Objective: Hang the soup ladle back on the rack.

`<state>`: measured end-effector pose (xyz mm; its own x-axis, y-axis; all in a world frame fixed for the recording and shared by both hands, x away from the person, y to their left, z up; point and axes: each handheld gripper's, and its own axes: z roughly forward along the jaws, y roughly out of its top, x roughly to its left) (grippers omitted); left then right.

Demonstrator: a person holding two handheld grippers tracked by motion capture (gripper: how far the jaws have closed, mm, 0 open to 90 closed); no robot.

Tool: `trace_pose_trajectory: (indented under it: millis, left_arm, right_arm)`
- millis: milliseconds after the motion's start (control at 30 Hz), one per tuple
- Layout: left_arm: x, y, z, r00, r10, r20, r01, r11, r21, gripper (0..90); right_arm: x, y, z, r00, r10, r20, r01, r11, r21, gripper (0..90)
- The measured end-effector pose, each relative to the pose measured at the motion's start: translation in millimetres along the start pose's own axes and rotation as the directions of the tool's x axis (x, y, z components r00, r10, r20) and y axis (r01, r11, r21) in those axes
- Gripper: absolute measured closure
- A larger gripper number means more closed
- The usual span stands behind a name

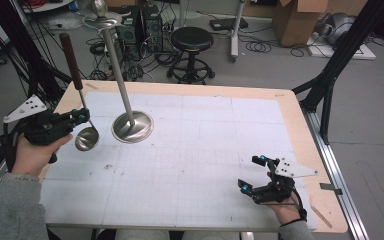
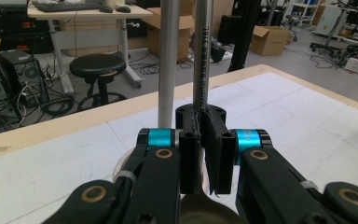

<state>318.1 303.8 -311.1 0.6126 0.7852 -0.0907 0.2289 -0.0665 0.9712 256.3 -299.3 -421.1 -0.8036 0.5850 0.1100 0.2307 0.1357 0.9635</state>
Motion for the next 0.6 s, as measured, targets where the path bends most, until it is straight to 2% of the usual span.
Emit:
trace_pose_trajectory:
  millis: [600]
  left_arm:
    - [11.3,13.4,8.4,0.9999,0.0,-0.017,0.0,1.0,-0.004,84.3]
  right_arm:
    - [1.0,0.4,-0.2,1.0,-0.001,-0.001,0.001,1.0,-0.002,0.3]
